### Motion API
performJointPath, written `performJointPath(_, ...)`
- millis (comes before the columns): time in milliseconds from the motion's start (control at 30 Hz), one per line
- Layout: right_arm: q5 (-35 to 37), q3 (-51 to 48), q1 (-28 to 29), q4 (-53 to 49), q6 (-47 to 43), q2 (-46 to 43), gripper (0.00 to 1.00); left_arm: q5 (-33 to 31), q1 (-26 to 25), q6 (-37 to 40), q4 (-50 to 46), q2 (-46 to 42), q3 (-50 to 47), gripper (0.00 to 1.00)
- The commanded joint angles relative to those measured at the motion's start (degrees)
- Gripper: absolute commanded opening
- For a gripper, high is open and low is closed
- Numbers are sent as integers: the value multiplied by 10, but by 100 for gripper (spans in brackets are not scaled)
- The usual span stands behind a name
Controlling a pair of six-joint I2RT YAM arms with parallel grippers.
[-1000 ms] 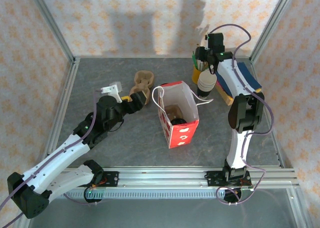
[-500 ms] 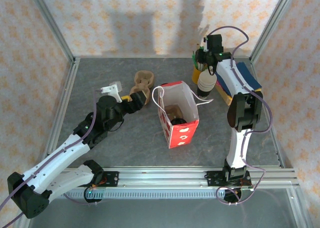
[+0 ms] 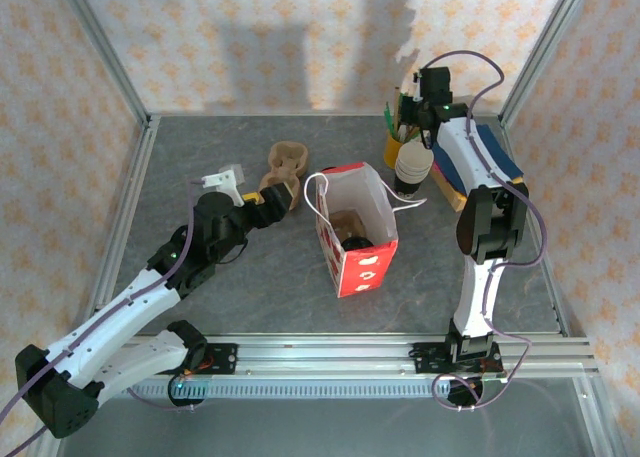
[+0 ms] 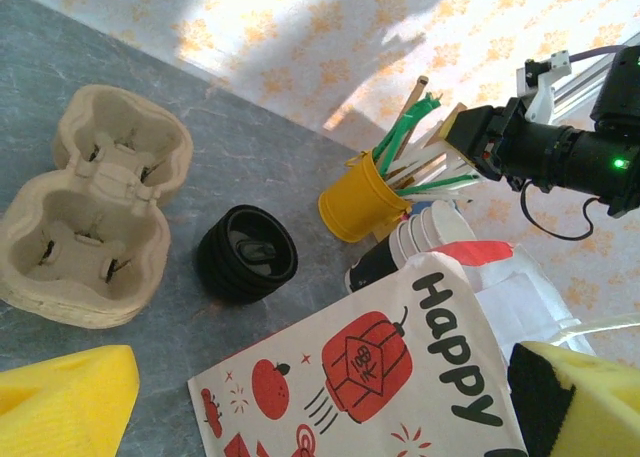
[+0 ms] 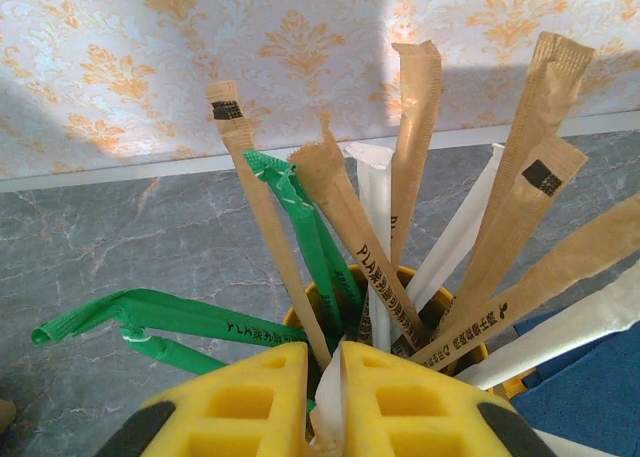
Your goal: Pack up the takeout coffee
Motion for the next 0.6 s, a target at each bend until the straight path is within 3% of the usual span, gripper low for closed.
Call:
performJointPath(0,3,25,-5,-6,0,-10,13,-13,5,-3,11,-11,-4,96)
performJointPath(300,-6,25,-5,-7,-4,-36,13,-14,5,-4,9,-17,-10,96)
performJointPath(567,-20,-37,-6,23,12,-66,13,-11,6,-11,18,-25,-23,96)
